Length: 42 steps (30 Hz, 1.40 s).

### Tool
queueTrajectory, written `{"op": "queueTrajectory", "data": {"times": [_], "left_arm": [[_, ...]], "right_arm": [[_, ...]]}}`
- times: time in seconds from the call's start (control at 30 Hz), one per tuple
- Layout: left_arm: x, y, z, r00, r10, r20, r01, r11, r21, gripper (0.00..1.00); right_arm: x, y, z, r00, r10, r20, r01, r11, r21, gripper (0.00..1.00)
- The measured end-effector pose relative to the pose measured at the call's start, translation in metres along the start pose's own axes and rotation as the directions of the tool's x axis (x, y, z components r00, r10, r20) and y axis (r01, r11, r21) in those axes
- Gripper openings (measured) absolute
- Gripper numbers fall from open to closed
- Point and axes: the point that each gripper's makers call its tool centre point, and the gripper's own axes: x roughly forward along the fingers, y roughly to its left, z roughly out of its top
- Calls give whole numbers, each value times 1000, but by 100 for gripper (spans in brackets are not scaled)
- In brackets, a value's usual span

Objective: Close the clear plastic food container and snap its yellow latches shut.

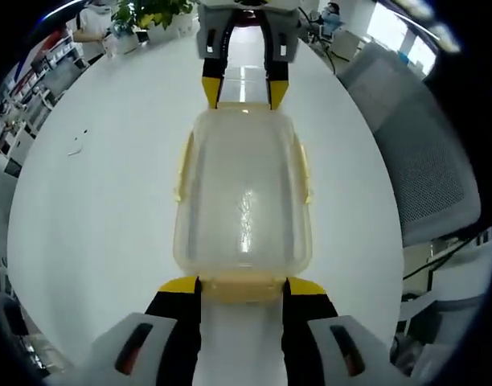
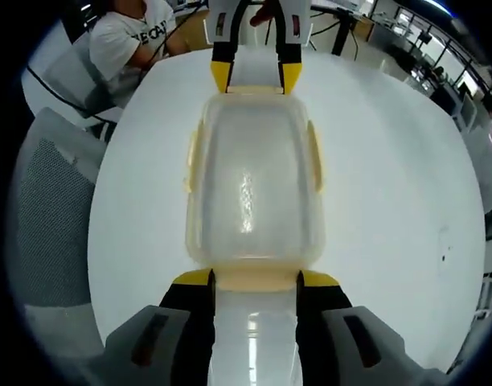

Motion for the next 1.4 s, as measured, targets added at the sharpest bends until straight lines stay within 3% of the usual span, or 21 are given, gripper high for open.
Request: {"op": "queueTrajectory", "data": {"times": [0.57, 1.4], "left_arm": [[-37, 8, 21, 999, 33, -24, -33, 999, 27, 34], [-34, 3, 37, 1000, 29, -2, -29, 1000, 3, 34]], "right_arm": [[-41, -8, 9, 1000, -18, 17, 18, 1000, -10, 36], [-48, -6, -6, 1000, -17, 11, 17, 999, -30, 36]]}}
